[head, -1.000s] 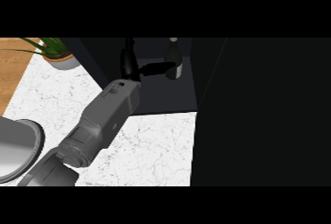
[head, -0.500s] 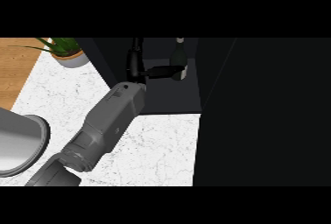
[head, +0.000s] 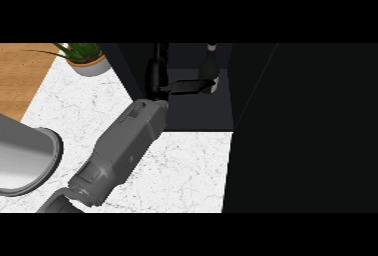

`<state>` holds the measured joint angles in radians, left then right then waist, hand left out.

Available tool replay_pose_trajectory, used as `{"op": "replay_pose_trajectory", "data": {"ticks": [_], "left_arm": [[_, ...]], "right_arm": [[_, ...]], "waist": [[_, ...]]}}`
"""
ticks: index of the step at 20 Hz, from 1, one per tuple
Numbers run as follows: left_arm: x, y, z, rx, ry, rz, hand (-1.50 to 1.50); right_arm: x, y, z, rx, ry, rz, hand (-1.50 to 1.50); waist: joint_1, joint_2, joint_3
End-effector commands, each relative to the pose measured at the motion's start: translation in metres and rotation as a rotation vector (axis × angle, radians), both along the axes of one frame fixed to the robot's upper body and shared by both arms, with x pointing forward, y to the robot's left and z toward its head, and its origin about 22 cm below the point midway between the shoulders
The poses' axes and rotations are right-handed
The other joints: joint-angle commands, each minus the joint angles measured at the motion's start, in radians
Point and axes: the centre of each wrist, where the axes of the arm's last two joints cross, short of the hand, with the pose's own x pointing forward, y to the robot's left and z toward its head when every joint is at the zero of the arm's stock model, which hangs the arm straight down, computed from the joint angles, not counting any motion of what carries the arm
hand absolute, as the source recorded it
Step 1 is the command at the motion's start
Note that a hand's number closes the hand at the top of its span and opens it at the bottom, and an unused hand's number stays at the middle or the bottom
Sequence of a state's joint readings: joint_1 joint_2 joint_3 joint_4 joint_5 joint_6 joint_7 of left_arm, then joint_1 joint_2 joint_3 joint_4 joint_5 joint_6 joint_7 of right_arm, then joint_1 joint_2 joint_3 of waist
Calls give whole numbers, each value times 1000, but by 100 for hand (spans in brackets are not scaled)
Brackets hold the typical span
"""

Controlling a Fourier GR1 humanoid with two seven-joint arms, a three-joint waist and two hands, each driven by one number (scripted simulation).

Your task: Pick up the wine, place it into the cabinet and close the cabinet

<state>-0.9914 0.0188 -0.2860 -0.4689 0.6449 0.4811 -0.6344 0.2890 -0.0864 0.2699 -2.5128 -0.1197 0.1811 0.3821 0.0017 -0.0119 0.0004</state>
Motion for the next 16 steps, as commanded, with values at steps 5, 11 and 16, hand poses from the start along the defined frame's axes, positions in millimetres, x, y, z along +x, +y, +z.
{"op": "replay_pose_trajectory", "data": {"ticks": [5, 11, 16], "left_arm": [[-34, -10, -2, -59, -24, -55, -150], [-71, 6, -10, -100, -4, -119, -150], [-113, 14, -13, -138, -12, -109, -150]], "right_arm": [[-26, -11, 28, 37, -80, 12, -150], [-41, -8, 38, 32, -81, 17, -150], [-33, -12, 32, 23, -75, 37, -150]], "waist": [[14, 1, 0], [15, -3, -1], [9, 4, 0]]}}
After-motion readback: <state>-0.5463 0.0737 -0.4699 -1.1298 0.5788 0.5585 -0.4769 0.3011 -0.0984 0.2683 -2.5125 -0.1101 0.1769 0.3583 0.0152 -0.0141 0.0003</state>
